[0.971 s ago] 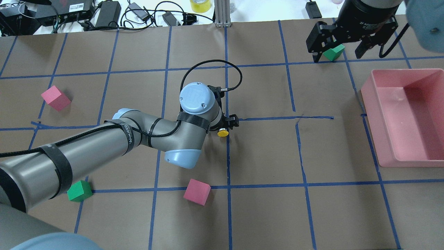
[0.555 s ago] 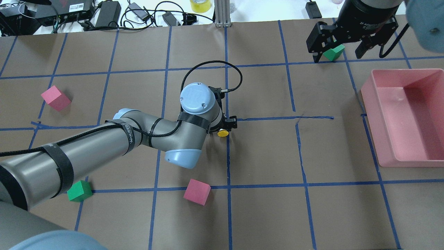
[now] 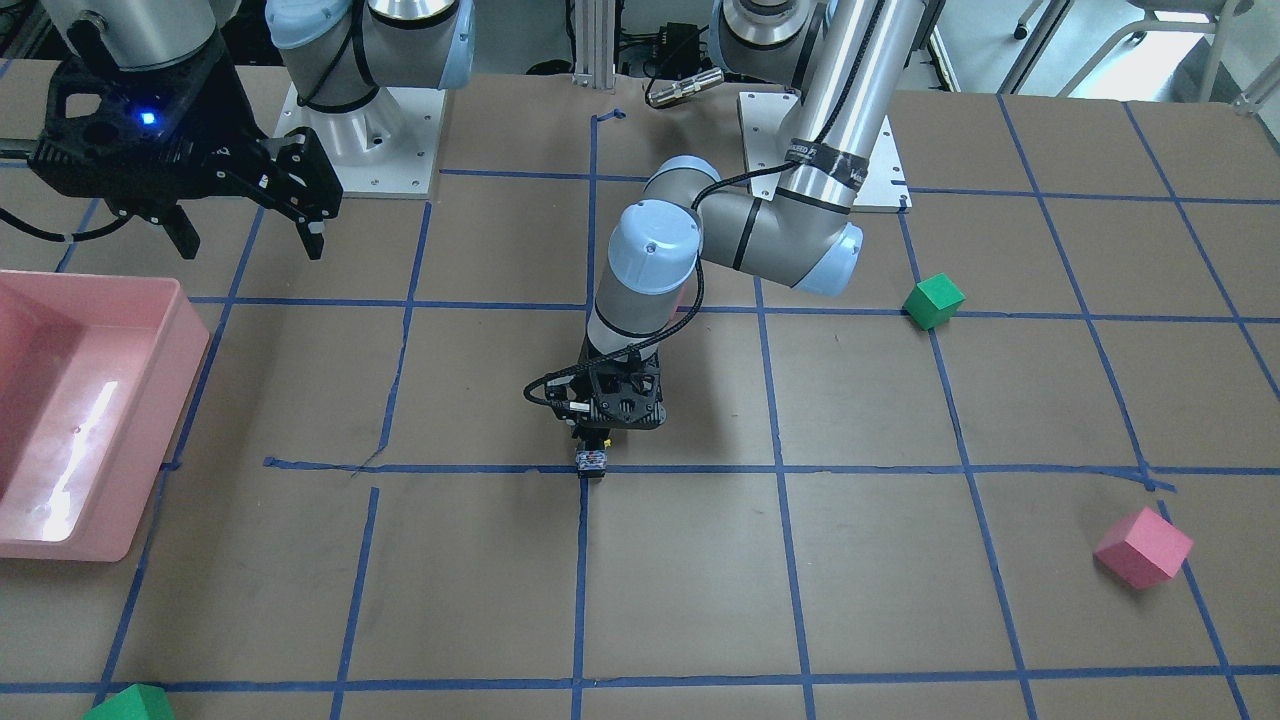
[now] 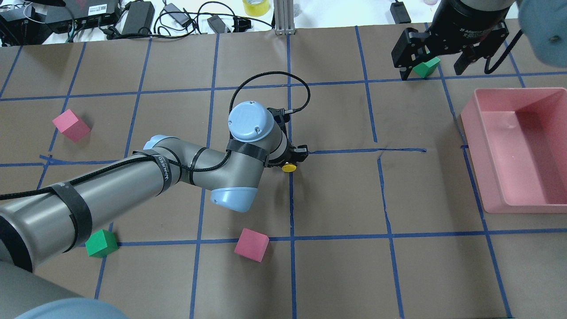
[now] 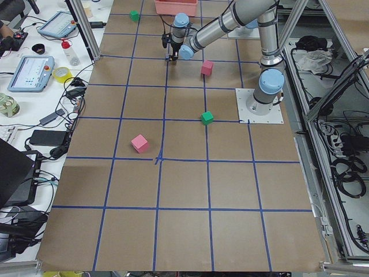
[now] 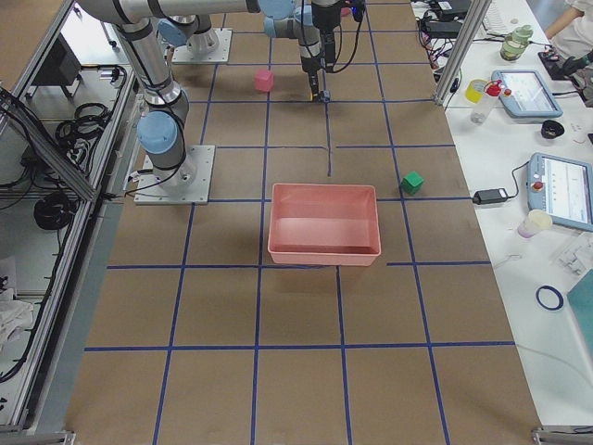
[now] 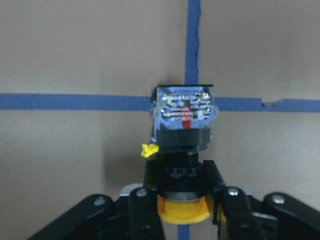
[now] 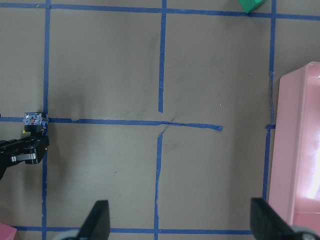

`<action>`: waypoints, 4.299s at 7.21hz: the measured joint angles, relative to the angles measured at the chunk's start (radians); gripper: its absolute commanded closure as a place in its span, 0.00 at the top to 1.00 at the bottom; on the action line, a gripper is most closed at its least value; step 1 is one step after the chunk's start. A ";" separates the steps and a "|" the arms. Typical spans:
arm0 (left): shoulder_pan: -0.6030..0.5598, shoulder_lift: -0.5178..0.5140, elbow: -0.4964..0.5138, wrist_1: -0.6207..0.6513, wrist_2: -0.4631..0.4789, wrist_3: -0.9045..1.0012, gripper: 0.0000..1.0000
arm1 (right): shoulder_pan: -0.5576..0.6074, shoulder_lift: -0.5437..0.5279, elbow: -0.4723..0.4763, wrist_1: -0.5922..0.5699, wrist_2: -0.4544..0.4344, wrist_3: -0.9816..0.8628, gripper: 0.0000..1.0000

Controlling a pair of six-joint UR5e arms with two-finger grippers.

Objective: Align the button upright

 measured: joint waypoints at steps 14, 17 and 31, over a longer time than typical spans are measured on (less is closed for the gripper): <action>0.311 -0.065 -0.007 -0.326 -0.813 -0.834 0.03 | 0.000 0.000 0.000 0.000 -0.002 -0.006 1.00; 0.316 -0.085 -0.008 -0.330 -0.867 -0.842 0.99 | 0.001 0.000 0.000 0.000 -0.002 -0.006 1.00; 0.386 0.212 0.389 -0.835 0.082 -0.176 1.00 | -0.001 0.001 0.003 0.001 -0.002 -0.006 1.00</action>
